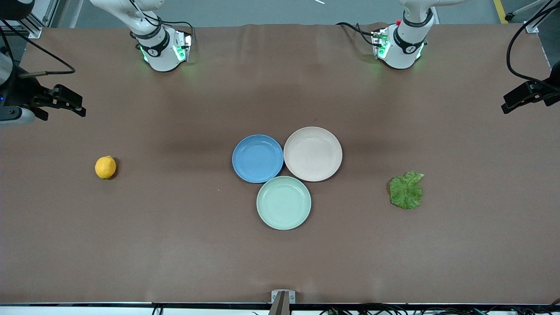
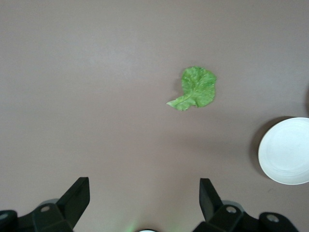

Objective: Pick lemon and lettuce from plates

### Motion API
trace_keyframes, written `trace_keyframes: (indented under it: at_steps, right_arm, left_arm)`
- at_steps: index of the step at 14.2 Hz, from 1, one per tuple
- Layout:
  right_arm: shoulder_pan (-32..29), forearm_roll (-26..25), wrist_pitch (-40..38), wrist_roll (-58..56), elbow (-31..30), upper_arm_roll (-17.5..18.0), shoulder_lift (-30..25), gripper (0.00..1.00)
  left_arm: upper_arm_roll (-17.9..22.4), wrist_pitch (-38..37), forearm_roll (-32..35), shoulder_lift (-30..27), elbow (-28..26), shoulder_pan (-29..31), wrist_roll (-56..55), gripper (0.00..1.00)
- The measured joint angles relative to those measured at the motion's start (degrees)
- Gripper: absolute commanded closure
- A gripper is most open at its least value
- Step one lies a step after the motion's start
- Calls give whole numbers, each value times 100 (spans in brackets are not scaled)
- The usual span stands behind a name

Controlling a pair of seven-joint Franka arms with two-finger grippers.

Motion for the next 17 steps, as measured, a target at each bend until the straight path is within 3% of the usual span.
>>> trace_keyframes:
  at_steps: [11,17]
  right_arm:
    - [-31,-4,6,0,652,-68,6,0]
    - [-31,-92,12,-1,696,-72,73,0]
  left_arm:
    - [19,234,-214,-20,-93,-4,455,0]
    - [20,234,-214,-26,-93,-5,697,0]
